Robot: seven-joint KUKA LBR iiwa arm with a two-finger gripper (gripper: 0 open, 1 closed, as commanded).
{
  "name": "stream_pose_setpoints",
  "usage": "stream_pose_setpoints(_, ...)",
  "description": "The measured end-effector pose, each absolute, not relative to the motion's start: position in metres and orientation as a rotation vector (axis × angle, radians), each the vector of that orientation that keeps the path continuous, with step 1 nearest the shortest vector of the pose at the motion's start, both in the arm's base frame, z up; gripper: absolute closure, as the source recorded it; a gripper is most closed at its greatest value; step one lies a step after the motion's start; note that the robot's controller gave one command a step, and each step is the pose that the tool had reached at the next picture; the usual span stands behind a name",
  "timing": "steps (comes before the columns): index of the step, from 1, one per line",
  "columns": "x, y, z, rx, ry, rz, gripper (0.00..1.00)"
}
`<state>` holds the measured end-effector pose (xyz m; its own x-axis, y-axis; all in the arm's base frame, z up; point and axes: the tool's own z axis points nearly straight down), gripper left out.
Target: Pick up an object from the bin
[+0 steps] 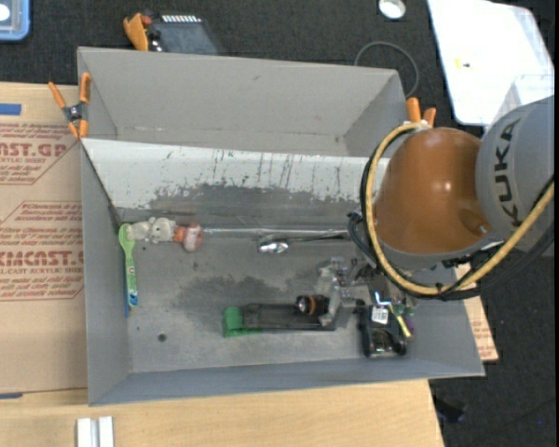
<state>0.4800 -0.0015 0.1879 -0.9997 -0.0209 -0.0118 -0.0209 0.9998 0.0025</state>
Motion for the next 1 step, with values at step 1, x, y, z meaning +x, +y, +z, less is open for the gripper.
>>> stream_pose_setpoints(1, 0.4775, -0.0013, 0.1619, -0.033, 3.140, 0.005, 1.00)
